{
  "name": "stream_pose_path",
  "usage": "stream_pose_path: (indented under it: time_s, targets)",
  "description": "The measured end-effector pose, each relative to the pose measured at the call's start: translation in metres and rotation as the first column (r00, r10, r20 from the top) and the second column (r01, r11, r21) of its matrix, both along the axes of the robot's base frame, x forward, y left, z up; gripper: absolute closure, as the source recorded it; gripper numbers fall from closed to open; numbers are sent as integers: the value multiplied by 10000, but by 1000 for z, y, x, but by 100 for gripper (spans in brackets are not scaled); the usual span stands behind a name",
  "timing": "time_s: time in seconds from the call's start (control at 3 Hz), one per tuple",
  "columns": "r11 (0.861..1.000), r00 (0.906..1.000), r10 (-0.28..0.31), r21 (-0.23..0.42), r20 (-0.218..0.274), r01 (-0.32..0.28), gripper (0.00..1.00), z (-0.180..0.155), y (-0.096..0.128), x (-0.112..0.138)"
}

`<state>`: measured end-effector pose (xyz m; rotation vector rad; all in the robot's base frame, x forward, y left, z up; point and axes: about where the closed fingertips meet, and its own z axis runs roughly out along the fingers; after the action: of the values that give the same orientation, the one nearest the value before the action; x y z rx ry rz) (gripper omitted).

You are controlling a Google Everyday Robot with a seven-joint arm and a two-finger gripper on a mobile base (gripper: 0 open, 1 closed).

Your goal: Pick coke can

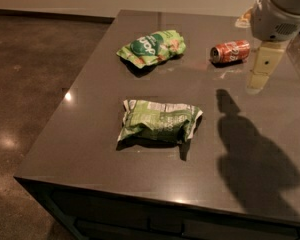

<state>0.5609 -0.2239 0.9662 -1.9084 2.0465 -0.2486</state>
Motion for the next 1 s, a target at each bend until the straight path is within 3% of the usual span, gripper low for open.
stream_pose_path:
  time_s: [0.33,0.67,1.0]
  targets:
    - [9960,9986,517,-735,121,-507,0,-9,-13,54]
    - [9804,9955,944,-1738,-11,-931,0,-21,-31,101]
    - [9471,9874,1533,-2794,-394,-1582,0,-40,-42,139]
